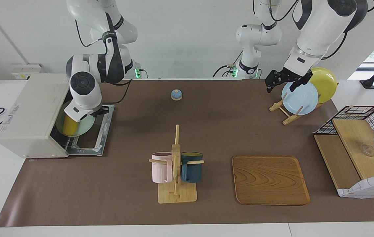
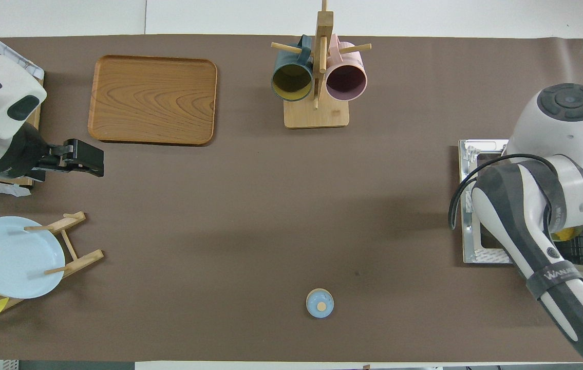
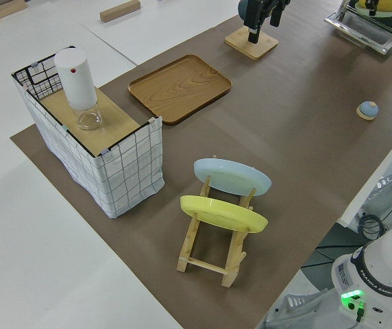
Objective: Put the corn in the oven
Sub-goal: 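Carry the corn with the right gripper into the open toaster oven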
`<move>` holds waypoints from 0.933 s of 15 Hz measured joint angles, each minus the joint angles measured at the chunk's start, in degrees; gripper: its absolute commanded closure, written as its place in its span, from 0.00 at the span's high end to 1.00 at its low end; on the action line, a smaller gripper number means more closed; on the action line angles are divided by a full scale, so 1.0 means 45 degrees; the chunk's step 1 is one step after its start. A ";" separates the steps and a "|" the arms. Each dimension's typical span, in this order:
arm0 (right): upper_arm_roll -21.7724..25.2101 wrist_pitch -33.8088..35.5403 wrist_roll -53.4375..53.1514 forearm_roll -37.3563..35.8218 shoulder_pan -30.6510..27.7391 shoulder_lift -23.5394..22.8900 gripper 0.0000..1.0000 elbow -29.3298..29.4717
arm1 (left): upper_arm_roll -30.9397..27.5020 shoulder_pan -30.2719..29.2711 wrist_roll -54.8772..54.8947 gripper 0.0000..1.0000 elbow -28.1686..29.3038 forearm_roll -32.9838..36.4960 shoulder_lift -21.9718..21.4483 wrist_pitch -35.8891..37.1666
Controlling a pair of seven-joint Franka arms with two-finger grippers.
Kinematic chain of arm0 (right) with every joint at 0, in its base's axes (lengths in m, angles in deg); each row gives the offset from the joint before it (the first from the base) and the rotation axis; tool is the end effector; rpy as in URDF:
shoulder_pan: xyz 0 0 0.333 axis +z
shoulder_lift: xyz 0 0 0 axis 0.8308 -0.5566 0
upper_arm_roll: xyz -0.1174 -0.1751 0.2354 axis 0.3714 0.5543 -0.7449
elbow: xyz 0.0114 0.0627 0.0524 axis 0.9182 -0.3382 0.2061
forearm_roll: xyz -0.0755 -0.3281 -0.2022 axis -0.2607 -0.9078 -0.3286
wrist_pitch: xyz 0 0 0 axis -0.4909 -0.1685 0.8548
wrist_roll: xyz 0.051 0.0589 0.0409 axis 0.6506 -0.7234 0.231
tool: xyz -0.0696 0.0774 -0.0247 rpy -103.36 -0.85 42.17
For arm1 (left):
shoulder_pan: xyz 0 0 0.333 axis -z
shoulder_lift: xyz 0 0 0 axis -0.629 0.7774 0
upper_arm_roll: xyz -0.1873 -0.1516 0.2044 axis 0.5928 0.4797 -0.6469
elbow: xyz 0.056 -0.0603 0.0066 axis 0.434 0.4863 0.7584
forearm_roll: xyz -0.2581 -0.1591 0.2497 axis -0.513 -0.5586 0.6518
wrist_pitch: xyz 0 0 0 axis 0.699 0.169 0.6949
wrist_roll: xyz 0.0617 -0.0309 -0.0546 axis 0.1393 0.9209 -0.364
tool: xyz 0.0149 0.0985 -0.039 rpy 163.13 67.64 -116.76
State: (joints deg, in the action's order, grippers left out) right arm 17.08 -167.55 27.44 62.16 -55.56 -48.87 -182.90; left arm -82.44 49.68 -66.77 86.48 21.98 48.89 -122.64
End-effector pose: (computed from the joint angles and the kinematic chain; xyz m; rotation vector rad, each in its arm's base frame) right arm 0.5433 -0.0084 0.3842 2.8468 0.1735 -0.4683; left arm 0.5319 -0.1197 0.6054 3.1177 -0.0140 -0.1206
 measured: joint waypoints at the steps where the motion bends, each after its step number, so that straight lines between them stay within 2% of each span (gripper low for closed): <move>1: -0.0004 -0.0354 0.0189 -0.0005 -0.0217 0.0057 0.00 -0.0278 | 0.0006 0.0000 0.0000 1.00 0.0000 -0.0002 0.0000 0.0000; 6: -0.0018 -0.1269 0.0653 -0.0033 -0.0828 0.0472 0.00 -0.1248 | 0.0018 -0.0001 0.0000 1.00 0.0016 -0.0003 0.0000 0.0004; 7: -0.0033 -0.1277 0.0653 -0.0033 -0.0827 0.0500 0.16 -0.1276 | 0.0015 -0.0004 0.0000 1.00 0.0016 -0.0003 0.0000 0.0004; 8: -0.0042 -0.1295 0.0653 -0.0033 -0.0827 0.0509 0.27 -0.1291 | 0.0010 -0.0008 0.0000 1.00 0.0016 -0.0003 0.0000 0.0004; 9: -0.0066 -0.1306 0.0653 -0.0033 -0.0825 0.0508 0.51 -0.1314 | 0.0004 -0.0016 -0.0001 1.00 0.0016 -0.0003 0.0000 0.0004; 10: -0.0076 -0.1319 0.0653 -0.0033 -0.0825 0.0507 0.99 -0.1331 | -0.0004 -0.0035 -0.0001 1.00 0.0016 -0.0003 0.0000 0.0004; 14: -0.0128 -0.1233 0.0659 -0.0033 -0.0726 0.0539 1.00 -0.1078 | -0.0008 -0.0147 -0.0001 1.00 0.0016 -0.0003 0.0000 0.0004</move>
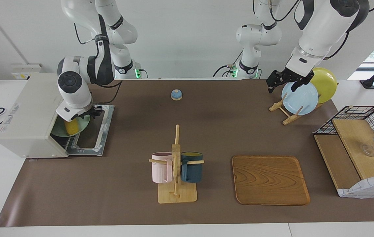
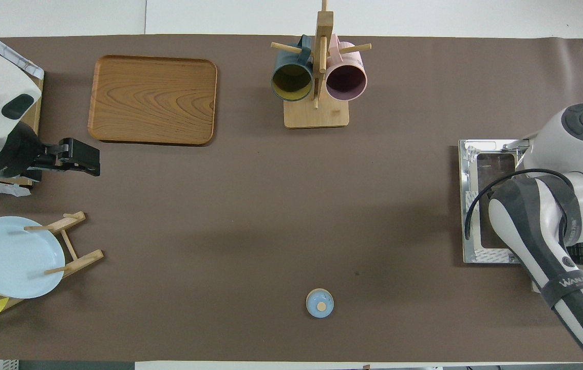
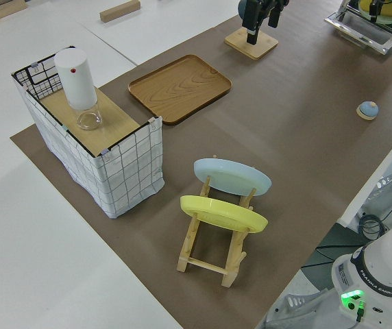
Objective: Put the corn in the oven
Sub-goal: 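Carry the corn with the right gripper into the open toaster oven, then open the right gripper to release the corn inside the oven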
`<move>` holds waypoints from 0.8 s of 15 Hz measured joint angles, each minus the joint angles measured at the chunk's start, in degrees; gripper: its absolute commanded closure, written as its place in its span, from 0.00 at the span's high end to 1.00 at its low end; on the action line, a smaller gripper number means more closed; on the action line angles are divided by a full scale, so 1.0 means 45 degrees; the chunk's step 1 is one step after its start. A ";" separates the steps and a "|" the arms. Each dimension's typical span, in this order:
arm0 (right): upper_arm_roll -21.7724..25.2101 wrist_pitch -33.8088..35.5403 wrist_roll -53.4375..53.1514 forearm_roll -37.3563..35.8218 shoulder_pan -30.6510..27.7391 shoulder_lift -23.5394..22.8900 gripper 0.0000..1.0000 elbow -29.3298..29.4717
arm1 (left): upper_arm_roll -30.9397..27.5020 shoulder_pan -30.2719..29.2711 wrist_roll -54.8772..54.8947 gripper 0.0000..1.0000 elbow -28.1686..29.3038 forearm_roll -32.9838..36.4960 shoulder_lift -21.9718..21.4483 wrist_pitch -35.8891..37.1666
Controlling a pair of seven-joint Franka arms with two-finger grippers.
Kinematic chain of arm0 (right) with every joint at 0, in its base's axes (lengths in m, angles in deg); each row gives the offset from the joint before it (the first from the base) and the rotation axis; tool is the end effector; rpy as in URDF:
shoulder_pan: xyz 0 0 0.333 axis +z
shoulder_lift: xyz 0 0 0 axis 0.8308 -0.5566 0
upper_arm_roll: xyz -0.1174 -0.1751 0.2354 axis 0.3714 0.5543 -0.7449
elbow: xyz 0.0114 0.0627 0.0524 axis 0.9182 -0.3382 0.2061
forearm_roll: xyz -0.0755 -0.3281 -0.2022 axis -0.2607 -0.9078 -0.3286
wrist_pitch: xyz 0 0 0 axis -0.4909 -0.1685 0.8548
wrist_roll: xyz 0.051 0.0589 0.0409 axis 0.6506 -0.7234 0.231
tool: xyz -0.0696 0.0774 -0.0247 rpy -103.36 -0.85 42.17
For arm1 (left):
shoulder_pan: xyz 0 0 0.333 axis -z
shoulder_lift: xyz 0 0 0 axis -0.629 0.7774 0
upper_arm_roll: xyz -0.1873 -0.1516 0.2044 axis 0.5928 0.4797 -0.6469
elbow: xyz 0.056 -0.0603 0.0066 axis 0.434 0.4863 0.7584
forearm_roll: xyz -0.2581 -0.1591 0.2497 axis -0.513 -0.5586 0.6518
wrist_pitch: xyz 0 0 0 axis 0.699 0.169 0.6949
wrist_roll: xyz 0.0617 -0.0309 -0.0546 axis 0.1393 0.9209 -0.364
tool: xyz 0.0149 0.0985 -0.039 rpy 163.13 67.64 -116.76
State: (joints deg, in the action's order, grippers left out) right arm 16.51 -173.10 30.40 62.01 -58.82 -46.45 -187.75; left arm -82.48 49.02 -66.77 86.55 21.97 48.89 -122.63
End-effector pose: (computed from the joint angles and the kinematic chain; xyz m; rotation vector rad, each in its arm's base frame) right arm 0.5308 -0.0309 0.3759 2.8733 0.2078 -0.4100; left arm 0.5332 -0.1132 0.6048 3.1172 0.0051 -0.1225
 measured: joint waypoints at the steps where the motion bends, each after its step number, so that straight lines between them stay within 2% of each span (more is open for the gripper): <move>1: -0.0036 0.0194 0.0006 0.0000 0.0105 0.0007 0.99 0.0227 | 0.0001 0.0000 0.0000 1.00 0.0000 0.0000 0.0000 0.0000; 2: -0.0054 0.0447 0.0009 0.0000 0.0315 0.0008 0.79 0.0515 | 0.0001 0.0000 0.0000 1.00 0.0000 0.0000 0.0000 0.0000; 4: -0.0085 0.0670 0.0009 0.0037 0.0858 0.0009 0.20 0.0897 | 0.0001 0.0000 0.0000 1.00 0.0000 0.0000 0.0000 0.0000; 5: -0.0095 0.0641 0.0003 0.0137 0.1175 0.0008 0.00 0.0950 | 0.0001 0.0000 0.0000 1.00 0.0000 0.0000 0.0000 0.0000; 8: -0.0125 -0.0128 -0.0469 0.0246 0.1919 -0.0075 0.00 0.0737 | 0.0001 0.0000 0.0000 1.00 0.0000 0.0000 0.0000 0.0000; 12: -0.0124 -0.1787 -0.1365 0.0260 0.2014 -0.0672 0.00 -0.0089 | 0.0001 0.0000 0.0000 1.00 0.0000 0.0000 0.0000 0.0000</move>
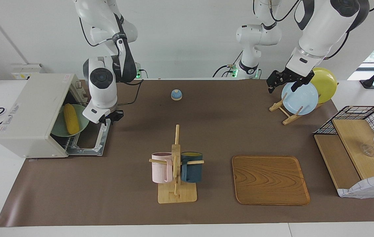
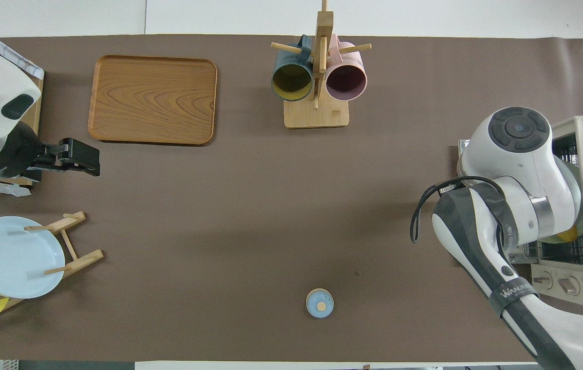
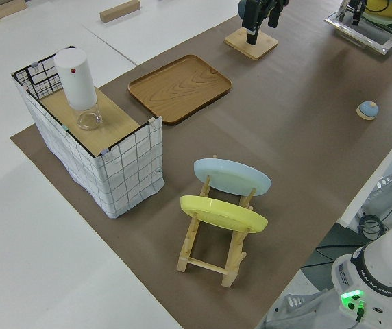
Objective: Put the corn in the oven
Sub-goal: 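Open the right gripper to release the corn inside the oven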
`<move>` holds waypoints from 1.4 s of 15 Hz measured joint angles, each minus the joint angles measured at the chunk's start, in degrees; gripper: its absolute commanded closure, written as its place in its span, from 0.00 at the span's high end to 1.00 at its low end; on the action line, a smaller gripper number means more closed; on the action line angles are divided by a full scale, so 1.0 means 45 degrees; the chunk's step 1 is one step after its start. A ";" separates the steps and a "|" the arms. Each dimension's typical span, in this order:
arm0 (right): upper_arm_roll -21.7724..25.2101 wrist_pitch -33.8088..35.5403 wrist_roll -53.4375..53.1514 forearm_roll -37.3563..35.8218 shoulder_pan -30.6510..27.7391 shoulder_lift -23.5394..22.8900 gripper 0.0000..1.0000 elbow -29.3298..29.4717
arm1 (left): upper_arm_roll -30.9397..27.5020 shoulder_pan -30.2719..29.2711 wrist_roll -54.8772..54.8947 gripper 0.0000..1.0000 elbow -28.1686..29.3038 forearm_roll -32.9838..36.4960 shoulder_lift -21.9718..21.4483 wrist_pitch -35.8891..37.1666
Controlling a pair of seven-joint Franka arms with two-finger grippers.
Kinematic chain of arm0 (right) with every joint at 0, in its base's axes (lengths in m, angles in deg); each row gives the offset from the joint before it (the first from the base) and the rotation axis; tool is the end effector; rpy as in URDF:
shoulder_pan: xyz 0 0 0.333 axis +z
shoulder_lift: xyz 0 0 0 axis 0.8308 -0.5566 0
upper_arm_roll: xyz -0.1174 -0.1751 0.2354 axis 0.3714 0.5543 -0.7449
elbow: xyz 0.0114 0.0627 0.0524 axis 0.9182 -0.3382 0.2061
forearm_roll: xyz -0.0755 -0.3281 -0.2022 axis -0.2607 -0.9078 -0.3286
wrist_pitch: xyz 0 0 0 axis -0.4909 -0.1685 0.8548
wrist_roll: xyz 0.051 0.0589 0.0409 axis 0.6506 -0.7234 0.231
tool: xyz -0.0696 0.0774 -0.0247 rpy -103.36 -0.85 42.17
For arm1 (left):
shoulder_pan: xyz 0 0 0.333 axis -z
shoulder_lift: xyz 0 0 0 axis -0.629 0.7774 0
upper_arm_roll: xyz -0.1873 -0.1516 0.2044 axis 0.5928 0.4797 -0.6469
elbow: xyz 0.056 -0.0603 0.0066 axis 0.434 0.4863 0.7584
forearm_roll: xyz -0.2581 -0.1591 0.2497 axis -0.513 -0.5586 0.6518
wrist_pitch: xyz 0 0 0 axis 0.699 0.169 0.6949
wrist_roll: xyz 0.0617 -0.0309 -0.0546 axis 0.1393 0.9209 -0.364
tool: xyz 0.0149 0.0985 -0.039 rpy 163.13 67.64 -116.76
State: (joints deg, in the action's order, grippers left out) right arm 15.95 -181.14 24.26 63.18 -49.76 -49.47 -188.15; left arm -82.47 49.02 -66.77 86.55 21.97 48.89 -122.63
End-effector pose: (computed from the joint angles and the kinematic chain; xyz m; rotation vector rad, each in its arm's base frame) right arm 0.5441 0.0661 0.3522 2.8865 0.3155 -0.2494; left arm 0.5332 -0.1133 0.6048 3.1173 0.0048 -0.1225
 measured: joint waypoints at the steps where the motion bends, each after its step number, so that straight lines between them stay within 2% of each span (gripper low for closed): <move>1: -0.0006 -0.0281 -0.0248 0.0003 0.0059 -0.0239 0.00 -0.0049 | 0.0000 0.0000 0.0000 1.00 0.0000 0.0000 0.0000 0.0000; 5: -0.0007 -0.0658 -0.0623 0.0004 0.0160 -0.0819 0.00 -0.0098 | 0.0000 0.0000 0.0000 1.00 0.0000 0.0000 0.0000 0.0000; 11: 0.0027 -0.1222 -0.0625 0.0005 -0.0024 -0.0837 0.00 -0.0662 | 0.0000 0.0000 0.0000 1.00 0.0000 0.0000 0.0000 0.0000; 21: 0.0061 -0.1314 -0.0625 -0.0004 -0.0381 -0.0835 0.00 -0.0936 | 0.0000 0.0000 0.0000 1.00 0.0000 0.0000 0.0000 0.0000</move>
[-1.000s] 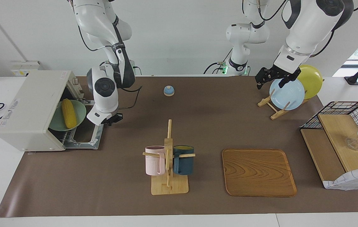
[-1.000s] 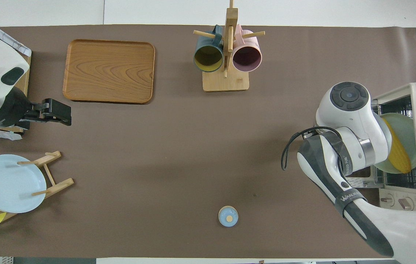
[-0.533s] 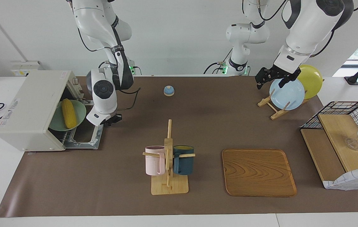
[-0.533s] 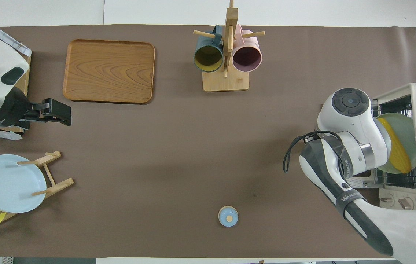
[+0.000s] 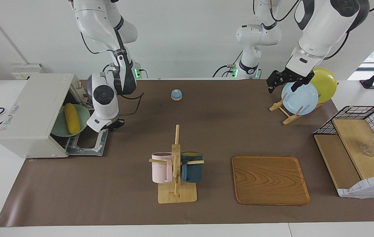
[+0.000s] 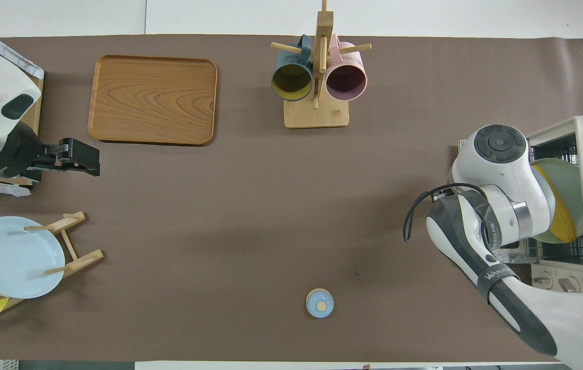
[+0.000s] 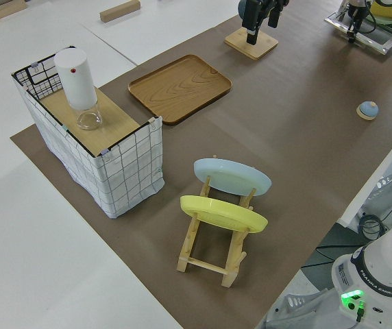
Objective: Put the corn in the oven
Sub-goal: 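Open the right gripper to release the corn inside the oven, then withdraw the right gripper and push the oven door closed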
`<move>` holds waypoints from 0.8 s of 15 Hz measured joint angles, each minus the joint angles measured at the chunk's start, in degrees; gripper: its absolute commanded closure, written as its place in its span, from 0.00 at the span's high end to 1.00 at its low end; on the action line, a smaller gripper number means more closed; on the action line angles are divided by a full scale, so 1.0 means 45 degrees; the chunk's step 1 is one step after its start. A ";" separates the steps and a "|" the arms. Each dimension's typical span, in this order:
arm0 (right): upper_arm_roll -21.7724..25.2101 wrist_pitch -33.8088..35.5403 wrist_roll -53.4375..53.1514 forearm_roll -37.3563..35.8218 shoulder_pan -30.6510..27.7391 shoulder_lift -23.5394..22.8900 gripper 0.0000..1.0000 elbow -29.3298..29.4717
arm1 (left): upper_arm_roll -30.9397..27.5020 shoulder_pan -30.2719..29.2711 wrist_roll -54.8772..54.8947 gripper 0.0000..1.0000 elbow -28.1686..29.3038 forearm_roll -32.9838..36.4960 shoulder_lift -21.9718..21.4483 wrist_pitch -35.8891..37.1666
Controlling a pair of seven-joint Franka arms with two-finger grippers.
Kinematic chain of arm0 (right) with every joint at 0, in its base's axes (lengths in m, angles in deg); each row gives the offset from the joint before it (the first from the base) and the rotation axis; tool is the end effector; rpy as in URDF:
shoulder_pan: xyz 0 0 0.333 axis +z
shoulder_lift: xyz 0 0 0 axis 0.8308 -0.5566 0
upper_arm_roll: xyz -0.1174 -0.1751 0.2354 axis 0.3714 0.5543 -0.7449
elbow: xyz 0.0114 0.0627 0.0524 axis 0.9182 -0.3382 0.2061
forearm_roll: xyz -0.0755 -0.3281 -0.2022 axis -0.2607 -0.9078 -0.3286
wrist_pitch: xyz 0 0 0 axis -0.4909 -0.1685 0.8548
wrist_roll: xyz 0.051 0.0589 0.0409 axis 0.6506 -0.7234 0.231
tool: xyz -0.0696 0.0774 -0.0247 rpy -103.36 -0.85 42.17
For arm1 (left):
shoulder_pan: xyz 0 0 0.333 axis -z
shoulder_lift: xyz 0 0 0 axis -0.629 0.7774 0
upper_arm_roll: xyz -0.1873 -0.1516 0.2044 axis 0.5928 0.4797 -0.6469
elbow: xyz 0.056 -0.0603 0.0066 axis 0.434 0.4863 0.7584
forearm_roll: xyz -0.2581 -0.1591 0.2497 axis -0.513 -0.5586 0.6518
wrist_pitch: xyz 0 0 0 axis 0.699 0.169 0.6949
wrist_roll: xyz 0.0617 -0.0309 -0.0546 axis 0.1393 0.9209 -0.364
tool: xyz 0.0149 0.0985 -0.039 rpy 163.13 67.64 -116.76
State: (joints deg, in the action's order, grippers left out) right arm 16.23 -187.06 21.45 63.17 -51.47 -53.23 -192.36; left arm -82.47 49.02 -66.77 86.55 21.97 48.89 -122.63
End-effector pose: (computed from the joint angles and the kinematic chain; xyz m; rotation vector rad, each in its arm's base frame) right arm 0.5348 0.0494 0.2927 2.9026 0.2316 -0.3023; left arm 0.5332 -0.1133 0.6048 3.1173 0.0048 -0.1225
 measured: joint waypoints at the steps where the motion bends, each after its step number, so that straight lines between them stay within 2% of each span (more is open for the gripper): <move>1: 0.0002 0.0015 0.0000 -0.0009 0.0000 0.0000 0.00 -0.0002 | 0.0000 0.0000 0.0000 1.00 0.0000 0.0000 0.0000 0.0000; 7: -0.0045 0.0828 0.0815 -0.0066 -0.0029 0.0281 0.00 0.0256 | 0.0000 0.0000 0.0000 1.00 0.0000 0.0000 0.0000 0.0000; 9: -0.0180 0.1596 0.1661 0.0131 -0.0237 0.0647 0.00 0.0582 | 0.0000 0.0000 0.0000 1.00 0.0000 0.0000 0.0000 0.0000; 12: -0.0249 0.3556 0.3024 0.0144 -0.0720 0.1360 0.00 0.1596 | 0.0000 0.0000 0.0000 1.00 0.0000 0.0000 0.0000 0.0000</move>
State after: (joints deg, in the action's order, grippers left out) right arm 15.11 -171.06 35.06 63.81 -54.71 -47.11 -185.18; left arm -82.47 49.02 -66.77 86.55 21.97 48.89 -122.63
